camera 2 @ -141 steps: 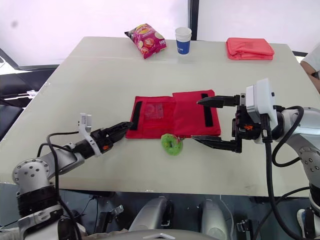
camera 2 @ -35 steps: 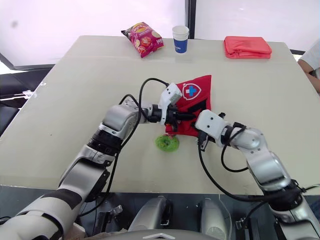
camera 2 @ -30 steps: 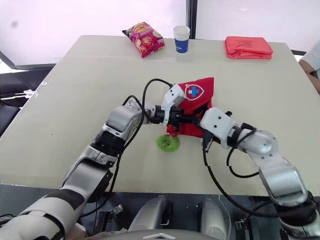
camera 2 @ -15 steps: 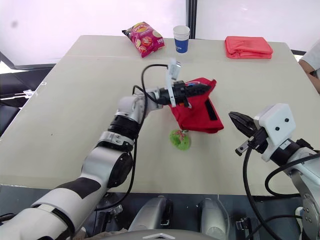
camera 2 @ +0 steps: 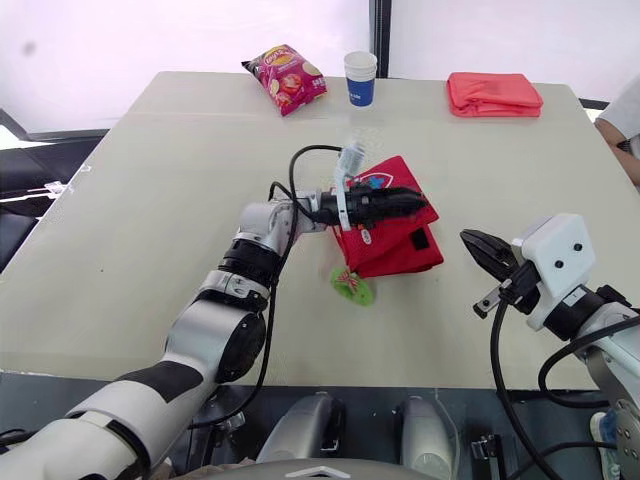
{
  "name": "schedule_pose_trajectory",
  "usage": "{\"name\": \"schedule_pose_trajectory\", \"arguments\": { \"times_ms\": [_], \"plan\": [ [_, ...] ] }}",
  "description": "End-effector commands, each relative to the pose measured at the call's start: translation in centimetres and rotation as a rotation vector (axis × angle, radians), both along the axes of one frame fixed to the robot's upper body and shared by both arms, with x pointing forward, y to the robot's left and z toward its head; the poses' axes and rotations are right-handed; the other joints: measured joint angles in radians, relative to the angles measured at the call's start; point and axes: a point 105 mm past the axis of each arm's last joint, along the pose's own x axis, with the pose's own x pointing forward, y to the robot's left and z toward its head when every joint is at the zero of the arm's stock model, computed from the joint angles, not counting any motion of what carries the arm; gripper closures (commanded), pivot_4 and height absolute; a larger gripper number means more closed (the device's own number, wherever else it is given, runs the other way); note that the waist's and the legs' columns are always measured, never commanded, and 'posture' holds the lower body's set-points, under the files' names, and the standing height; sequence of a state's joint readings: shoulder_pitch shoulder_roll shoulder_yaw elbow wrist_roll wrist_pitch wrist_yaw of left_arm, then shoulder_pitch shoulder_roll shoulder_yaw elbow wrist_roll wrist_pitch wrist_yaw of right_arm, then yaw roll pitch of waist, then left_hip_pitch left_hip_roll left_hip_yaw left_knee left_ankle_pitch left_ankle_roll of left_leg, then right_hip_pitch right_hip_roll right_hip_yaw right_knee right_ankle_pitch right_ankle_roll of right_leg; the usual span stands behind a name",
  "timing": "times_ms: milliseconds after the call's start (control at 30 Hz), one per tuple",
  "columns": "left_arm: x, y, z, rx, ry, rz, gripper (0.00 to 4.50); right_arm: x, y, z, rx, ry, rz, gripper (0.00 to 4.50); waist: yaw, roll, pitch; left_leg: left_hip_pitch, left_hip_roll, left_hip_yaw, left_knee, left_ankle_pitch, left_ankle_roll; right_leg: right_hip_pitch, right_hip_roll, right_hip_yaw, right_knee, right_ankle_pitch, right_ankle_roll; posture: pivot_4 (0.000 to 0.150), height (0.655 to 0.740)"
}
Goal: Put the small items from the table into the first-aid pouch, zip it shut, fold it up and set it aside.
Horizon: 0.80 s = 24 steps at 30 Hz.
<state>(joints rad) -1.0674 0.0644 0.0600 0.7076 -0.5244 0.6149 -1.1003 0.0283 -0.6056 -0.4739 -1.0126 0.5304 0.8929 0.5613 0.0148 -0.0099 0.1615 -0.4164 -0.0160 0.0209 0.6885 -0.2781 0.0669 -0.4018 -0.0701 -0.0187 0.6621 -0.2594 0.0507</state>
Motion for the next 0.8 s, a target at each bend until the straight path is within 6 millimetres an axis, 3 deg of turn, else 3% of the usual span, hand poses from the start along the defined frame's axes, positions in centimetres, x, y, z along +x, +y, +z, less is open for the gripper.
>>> {"name": "schedule_pose_trajectory", "arguments": {
  "times_ms": [33, 167, 200, 267, 400, 600, 800],
  "plan": [
    [1.7, 0.3, 2.7, -0.104, 0.028, 0.11, 1.92, -0.4, 0.5, 0.8, -0.015, -0.05, 0.018, 4.5, 0.0, 0.0, 0.0, 0.0, 0.0, 0.0, 0.0, 0.0, 0.0, 0.0, 0.0, 0.0, 0.0, 0.0, 0.0, 0.15, 0.7395],
    [4.2, 1.0, 2.2, -0.085, 0.035, 0.317, 1.92, -0.3, 0.6, 0.9, -0.015, -0.054, 0.018, 4.5, -0.001, 0.0, 0.0, 0.001, 0.0, 0.0, 0.0, 0.0, 0.0, 0.0, 0.0, 0.0, 0.0, 0.0, 0.0, 0.15, 0.7395],
    [4.6, 1.1, 1.7, -0.069, 0.034, 0.364, 2.3, -0.3, 0.6, 0.9, -0.015, -0.054, 0.018, 4.5, -0.001, 0.0, 0.0, 0.001, 0.0, 0.0, 0.0, 0.0, 0.0, 0.0, 0.0, 0.0, 0.0, 0.0, 0.0, 0.15, 0.7395],
    [5.4, 1.0, 0.1, 0.005, 0.027, 0.451, 2.63, -0.3, 0.7, 0.9, -0.016, -0.053, 0.018, 4.5, -0.001, 0.0, 0.0, 0.001, 0.0, 0.0, 0.0, 0.0, 0.0, 0.0, 0.0, 0.0, 0.0, 0.0, 0.0, 0.15, 0.7395],
    [4.2, -0.9, -2.1, 0.118, -0.001, 0.374, 4.39, -0.3, 0.6, 0.9, -0.026, -0.048, 0.017, 4.5, 0.0, 0.0, 0.0, 0.0, 0.0, 0.001, 0.0, 0.0, 0.0, 0.0, 0.0, 0.0, 0.0, 0.0, 0.0, 0.15, 0.7395],
    [0.5, -3.6, -9.0, 0.586, -0.143, 0.067, 4.46, -0.9, -0.3, 0.4, -0.047, 0.002, 0.018, 4.5, 0.003, 0.0, -0.001, 0.001, -0.001, 0.0, 0.0, 0.0, 0.0, 0.001, 0.0, 0.0, 0.0, 0.0, 0.0, 0.15, 0.7395],
    [-0.7, -1.5, -14.8, 0.866, -0.204, -0.036, 4.46, -1.4, -0.9, -0.4, -0.065, 0.064, 0.028, 4.5, 0.002, 0.0, -0.009, 0.004, -0.001, 0.0, 0.0, -0.002, 0.003, 0.005, 0.0, -0.001, -0.001, 0.0, 0.0, 0.15, 0.7395]
  ]
}}
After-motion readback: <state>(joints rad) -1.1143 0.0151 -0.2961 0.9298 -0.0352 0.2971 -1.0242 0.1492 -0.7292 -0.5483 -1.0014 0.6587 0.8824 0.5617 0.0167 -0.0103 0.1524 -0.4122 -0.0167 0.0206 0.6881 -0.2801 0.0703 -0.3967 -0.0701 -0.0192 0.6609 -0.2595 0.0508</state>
